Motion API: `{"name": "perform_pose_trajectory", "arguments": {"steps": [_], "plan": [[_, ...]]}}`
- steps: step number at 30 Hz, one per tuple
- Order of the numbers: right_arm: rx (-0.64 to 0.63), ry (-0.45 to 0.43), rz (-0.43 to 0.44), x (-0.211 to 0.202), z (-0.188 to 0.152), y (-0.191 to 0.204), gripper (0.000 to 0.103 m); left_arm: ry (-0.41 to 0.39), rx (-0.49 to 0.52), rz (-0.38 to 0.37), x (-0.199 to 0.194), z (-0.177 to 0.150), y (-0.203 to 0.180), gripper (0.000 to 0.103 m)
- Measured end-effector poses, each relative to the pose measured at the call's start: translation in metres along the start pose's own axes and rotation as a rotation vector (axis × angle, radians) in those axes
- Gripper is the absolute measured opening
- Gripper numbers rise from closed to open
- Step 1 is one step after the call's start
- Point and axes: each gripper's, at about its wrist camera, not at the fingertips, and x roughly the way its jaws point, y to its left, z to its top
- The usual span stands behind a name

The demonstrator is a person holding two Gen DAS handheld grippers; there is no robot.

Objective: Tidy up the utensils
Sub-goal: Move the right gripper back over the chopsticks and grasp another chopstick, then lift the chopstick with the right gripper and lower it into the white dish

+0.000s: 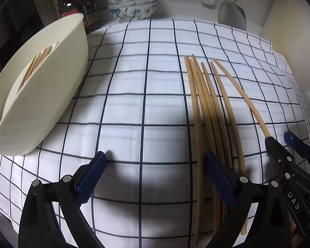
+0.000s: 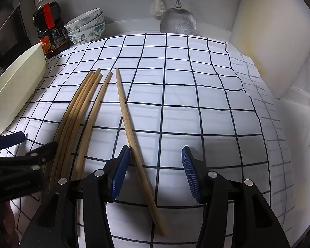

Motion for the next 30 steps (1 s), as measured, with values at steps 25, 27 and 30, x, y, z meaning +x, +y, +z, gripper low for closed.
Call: {"name": "perform_pose_trajectory", "arguments": {"steps": [25, 27, 30], "plan": [[-0.032, 0.005, 0.137, -0.002, 0.014, 0.011, 0.006, -0.028, 0.024, -0.106, -0.013, 0.011, -0.008, 0.007], [-0.002, -0.004, 0.148, -0.010, 0.017, 0.008, 0.006, -0.035, 0.023, -0.116, -0.022, 0.012, -0.006, 0.007], [0.020, -0.016, 0.157, -0.022, 0.023, 0.009, 0.006, -0.042, 0.004, -0.119, -0.037, 0.015, 0.001, 0.008]]}}
